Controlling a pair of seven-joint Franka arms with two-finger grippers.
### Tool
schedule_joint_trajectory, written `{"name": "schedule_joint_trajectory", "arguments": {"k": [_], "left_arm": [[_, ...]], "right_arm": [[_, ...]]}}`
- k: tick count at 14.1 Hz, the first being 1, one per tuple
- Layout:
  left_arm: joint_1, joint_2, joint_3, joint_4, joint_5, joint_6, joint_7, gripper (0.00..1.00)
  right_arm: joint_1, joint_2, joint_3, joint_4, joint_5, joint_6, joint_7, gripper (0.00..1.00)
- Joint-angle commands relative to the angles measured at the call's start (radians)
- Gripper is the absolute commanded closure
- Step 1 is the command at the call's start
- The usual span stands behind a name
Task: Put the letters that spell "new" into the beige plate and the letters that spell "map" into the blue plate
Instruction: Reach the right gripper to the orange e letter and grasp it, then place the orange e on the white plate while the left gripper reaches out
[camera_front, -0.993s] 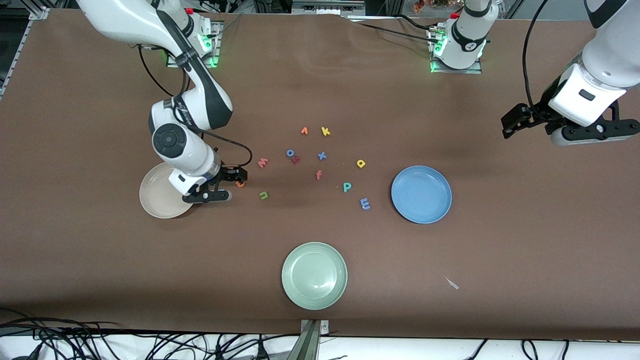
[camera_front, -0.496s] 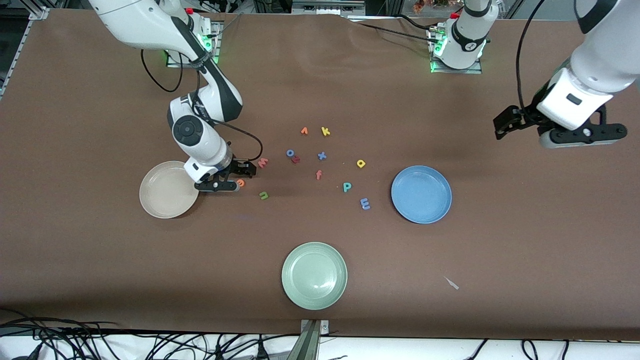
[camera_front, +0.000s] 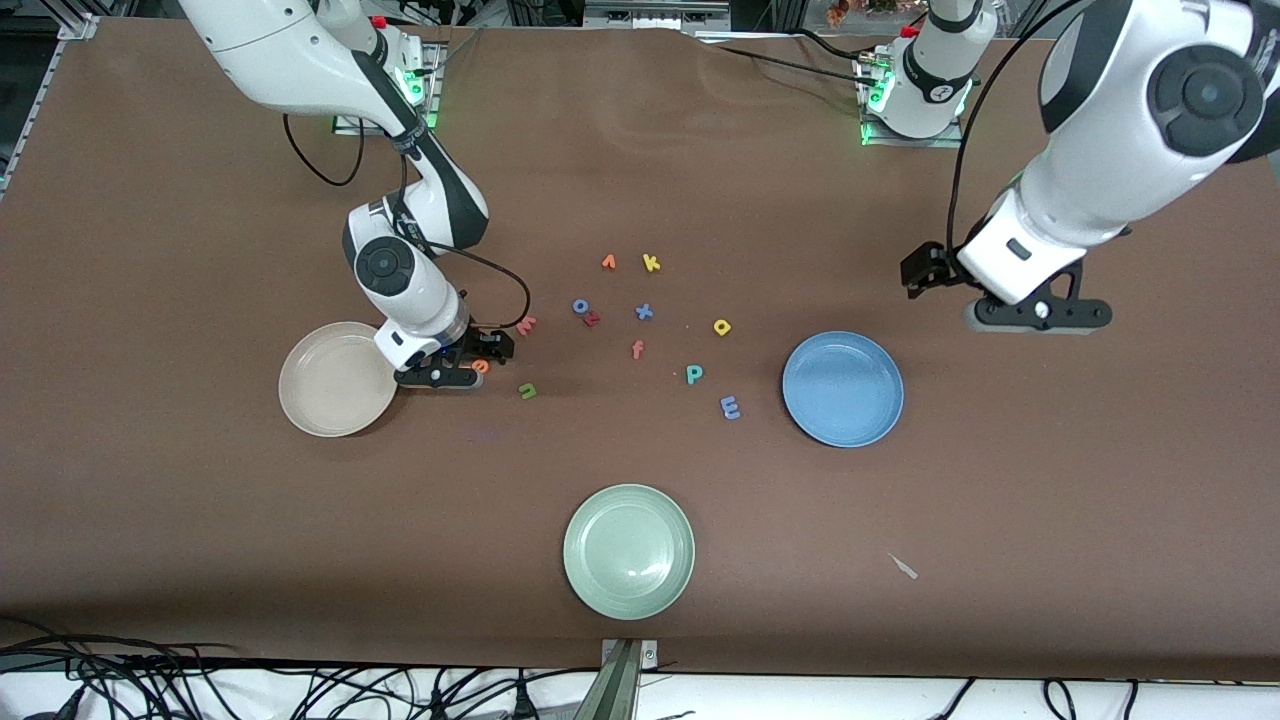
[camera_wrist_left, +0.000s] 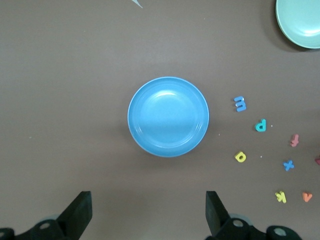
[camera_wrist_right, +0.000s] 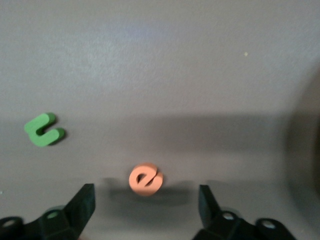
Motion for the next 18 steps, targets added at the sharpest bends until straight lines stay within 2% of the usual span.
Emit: {"name": "schedule_joint_trajectory", "arguments": {"k": [1,3,4,6,7,8,11,18], "left_arm": [[0.004,0.064,-0.017,0.029,-0.025,0.032,0.02,0.0],[0.002,0.121,-0.041,0.031,-0.021,0.066,0.011,0.0],[0.004,0.145,-0.052,0.031,-0.022,0.104,0.006,0.0],[-0.005,0.179,-0.06,0.031,-0.022,0.134,0.008,0.0],[-0.01,0.188,-0.06,0.031,-0.021,0.138,0.009,0.0],[-0.012,0.188,-0.06,0.031,-0.021,0.146,0.008,0.0],[-0.012,0.188,-0.06,0.031,-0.021,0.146,0.009,0.0],[-0.012,0.188,-0.06,0.031,-0.021,0.152,0.008,0.0]], "right_arm": [[0.001,0.031,-0.003,0.031,-0.021,0.007,0.012,0.15],[-0.001,0.04,-0.004,0.034,-0.021,0.007,0.008,0.23],[-0.001,0.042,-0.004,0.04,-0.021,0.006,0.008,0.32],[-0.002,0.044,-0.004,0.047,-0.022,0.003,0.011,0.41],[-0.002,0.045,-0.004,0.048,-0.021,0.003,0.011,0.47],[-0.002,0.047,-0.004,0.048,-0.021,0.004,0.014,0.48],[-0.001,0.053,-0.004,0.047,-0.021,0.004,0.018,0.63],[0.006,0.057,-0.003,0.068,-0.005,-0.023,0.009,0.76]]}}
